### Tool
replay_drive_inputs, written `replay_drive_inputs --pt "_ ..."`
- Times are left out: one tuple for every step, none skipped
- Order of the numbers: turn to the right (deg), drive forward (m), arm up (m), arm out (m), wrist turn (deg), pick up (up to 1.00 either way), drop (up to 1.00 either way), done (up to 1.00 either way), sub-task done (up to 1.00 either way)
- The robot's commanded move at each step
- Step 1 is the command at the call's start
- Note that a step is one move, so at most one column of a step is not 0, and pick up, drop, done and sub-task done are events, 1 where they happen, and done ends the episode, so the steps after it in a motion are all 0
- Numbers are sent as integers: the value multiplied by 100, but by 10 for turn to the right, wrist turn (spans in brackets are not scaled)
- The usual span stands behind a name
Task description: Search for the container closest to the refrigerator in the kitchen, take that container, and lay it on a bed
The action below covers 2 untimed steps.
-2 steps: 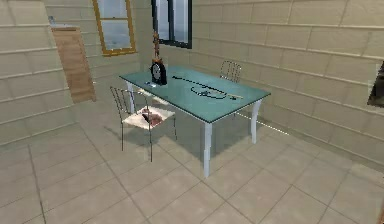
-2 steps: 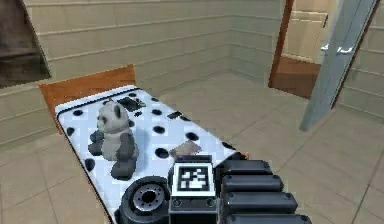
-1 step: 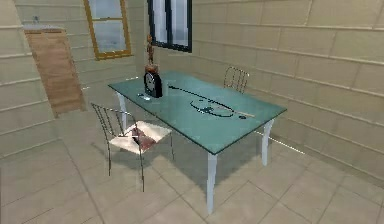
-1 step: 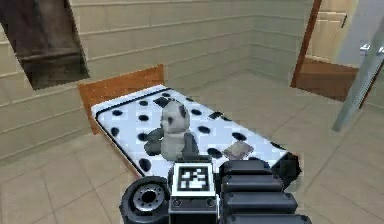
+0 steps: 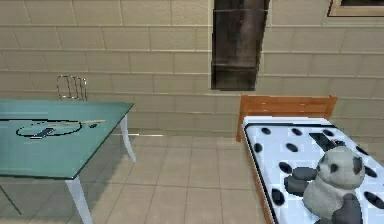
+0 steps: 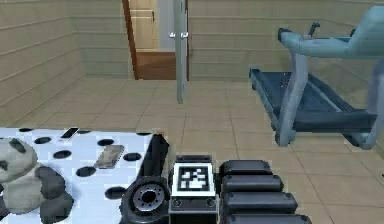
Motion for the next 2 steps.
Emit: replay_drive_inputs --pt "30 0 0 0 0 0 0 0 0" --pt "0 100 0 0 0 0 0 0 0"
